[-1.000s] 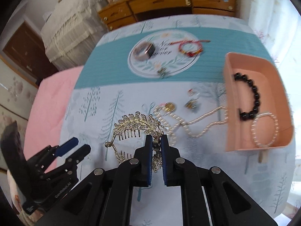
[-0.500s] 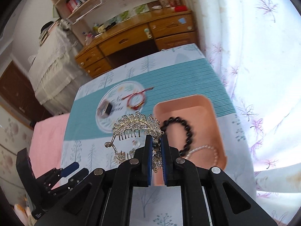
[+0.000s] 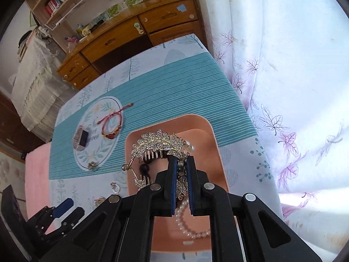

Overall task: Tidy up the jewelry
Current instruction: 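Carry the hair comb into the pink box and open the right tool, then grasp the pearl necklace with the right tool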

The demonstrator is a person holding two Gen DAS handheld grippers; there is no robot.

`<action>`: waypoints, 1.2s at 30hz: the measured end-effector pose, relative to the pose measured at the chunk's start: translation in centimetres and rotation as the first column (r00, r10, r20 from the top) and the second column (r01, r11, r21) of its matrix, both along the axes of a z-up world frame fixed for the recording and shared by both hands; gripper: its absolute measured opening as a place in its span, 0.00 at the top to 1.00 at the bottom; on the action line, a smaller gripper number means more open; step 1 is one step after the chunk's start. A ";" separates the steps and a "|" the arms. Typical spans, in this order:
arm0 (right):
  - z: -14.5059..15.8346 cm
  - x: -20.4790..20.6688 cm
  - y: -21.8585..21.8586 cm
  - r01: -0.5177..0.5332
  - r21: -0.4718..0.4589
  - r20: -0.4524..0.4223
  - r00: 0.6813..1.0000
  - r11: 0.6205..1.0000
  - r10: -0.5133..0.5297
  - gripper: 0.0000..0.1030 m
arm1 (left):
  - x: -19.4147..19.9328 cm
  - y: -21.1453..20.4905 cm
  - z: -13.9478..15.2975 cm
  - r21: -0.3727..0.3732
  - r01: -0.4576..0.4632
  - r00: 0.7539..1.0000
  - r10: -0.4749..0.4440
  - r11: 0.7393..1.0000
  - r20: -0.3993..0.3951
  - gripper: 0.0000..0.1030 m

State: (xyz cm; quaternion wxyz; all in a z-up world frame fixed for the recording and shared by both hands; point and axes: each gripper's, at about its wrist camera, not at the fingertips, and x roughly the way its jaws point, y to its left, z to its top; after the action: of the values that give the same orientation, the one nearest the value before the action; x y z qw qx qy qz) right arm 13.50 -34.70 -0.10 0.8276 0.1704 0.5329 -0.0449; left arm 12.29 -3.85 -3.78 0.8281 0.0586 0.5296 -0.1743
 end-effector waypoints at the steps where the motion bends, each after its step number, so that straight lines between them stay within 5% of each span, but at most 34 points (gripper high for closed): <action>1: -0.7 0.8 0.7 -0.005 -0.011 -0.009 1.000 1.000 0.005 0.92 | 0.0 0.1 -0.1 -0.004 0.005 1.000 -0.005 1.000 -0.003 0.65; 11: -4.2 3.9 2.4 -0.035 -0.053 -0.080 0.996 0.998 0.030 0.92 | -1.0 1.0 -1.5 -0.004 0.039 0.998 -0.040 0.999 -0.053 0.65; 20: -2.3 2.0 3.7 -0.068 -0.055 -0.020 0.998 0.996 0.067 0.88 | -1.4 0.7 -2.5 0.005 0.055 0.996 -0.055 0.998 -0.069 0.57; 36: -0.5 -4.7 13.5 -0.373 0.098 0.080 0.927 0.923 0.366 0.88 | -2.3 1.0 -2.9 -0.030 0.053 0.994 -0.055 0.998 -0.094 0.57</action>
State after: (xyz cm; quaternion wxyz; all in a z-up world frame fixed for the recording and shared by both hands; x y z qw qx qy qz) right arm 8.84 -21.25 -0.55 0.8261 0.1142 0.5319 0.1468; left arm 9.99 -2.85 -6.71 0.7976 0.0533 0.5642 -0.2065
